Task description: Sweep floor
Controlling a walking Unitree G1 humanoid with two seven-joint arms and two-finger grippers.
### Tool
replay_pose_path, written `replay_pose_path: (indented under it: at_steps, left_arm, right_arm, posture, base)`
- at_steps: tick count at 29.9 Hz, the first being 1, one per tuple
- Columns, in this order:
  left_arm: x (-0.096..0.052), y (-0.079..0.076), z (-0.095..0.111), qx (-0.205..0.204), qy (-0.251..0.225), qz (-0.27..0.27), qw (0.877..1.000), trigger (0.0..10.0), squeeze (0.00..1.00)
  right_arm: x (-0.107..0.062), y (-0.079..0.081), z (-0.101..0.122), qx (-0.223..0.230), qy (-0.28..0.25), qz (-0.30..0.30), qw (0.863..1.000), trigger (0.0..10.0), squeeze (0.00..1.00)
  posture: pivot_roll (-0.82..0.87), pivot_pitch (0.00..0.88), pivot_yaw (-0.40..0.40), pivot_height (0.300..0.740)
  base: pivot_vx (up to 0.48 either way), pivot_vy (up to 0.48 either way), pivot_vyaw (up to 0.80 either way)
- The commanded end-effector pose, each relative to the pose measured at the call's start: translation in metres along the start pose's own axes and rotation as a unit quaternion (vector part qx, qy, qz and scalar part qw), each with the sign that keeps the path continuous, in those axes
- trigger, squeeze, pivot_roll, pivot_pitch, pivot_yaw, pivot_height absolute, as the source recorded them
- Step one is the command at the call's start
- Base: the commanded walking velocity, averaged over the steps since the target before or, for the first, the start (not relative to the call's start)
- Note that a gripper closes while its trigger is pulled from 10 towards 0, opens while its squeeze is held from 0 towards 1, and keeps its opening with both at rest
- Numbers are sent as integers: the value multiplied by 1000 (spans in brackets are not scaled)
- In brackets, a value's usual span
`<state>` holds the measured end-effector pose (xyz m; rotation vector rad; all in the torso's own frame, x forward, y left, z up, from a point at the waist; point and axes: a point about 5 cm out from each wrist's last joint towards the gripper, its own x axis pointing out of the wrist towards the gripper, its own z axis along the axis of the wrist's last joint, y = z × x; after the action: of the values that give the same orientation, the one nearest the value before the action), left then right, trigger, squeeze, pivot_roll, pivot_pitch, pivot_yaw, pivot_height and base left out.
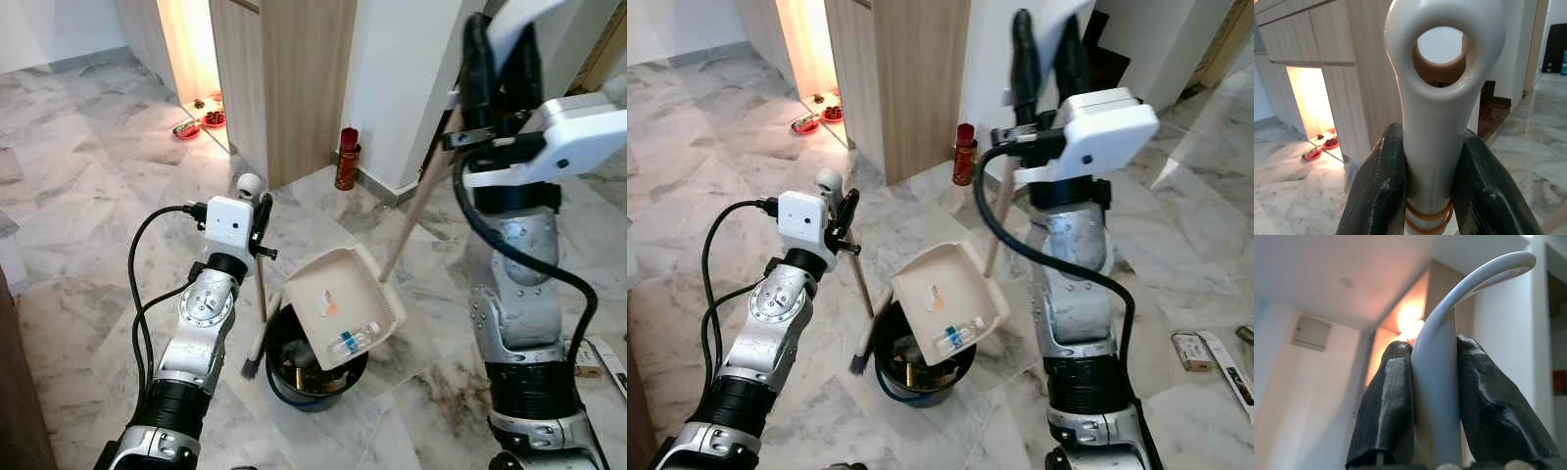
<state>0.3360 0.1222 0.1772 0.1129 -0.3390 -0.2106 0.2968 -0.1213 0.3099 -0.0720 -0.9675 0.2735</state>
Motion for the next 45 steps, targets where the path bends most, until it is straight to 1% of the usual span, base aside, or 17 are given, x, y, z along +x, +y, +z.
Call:
replay_pose_path:
  at_steps: [1, 7, 12, 16, 22, 25, 28, 31, 34, 45]
  left_arm:
    - [2, 1, 12, 4, -31, -1, 1000, 10000, 0]
    - [1, 1, 13, 3, -33, -2, 999, 10000, 0]
    - [1, 1, 13, 3, -33, -3, 999, 10000, 0]
    - [1, 0, 13, 2, -33, -4, 999, 10000, 0]
    - [1, 0, 13, 1, -34, -4, 999, 10000, 0]
    - [1, 0, 13, 1, -33, -5, 999, 10000, 0]
    - [1, 0, 13, 1, -33, -5, 999, 10000, 0]
    - [1, 0, 13, 1, -34, -6, 999, 10000, 0]
    - [2, 0, 13, 0, -34, -5, 999, 10000, 0]
    - [2, 1, 13, 1, -33, -4, 999, 10000, 0]
  right_arm:
    - [11, 4, 27, 2, -76, 15, 997, 10000, 0]
    - [14, 17, 36, 22, -103, 45, 993, 10000, 0]
    - [14, 28, 43, 18, -117, 74, 990, 10000, 0]
    - [12, 33, 46, 12, -126, 94, 988, 10000, 0]
    - [12, 38, 52, 6, -139, 108, 984, 10000, 0]
    - [10, 45, 55, -7, -147, 136, 980, 10000, 0]
    - [10, 47, 57, 0, -150, 142, 978, 10000, 0]
    - [10, 52, 61, -5, -160, 155, 975, 10000, 0]
    - [10, 53, 62, -6, -161, 158, 974, 10000, 0]
    - [9, 56, 65, -30, -171, 172, 970, 10000, 0]
  posture:
    - [157, 78, -85, 740]
    - [156, 78, -83, 740]
    - [154, 78, -84, 740]
    - [154, 78, -84, 740]
    - [154, 78, -82, 740]
    - [153, 78, -81, 740]
    - [153, 78, -81, 740]
    - [150, 78, -82, 740]
    - [152, 78, -82, 740]
    - [153, 83, -82, 740]
  base:
    - [0, 0, 0]
    - [0, 0, 0]
    - [0, 0, 0]
    - [0, 0, 0]
    - [0, 0, 0]
    - [0, 0, 0]
    - [0, 0, 0]
    - [0, 0, 0]
    - [0, 0, 0]
    - [0, 0, 0]
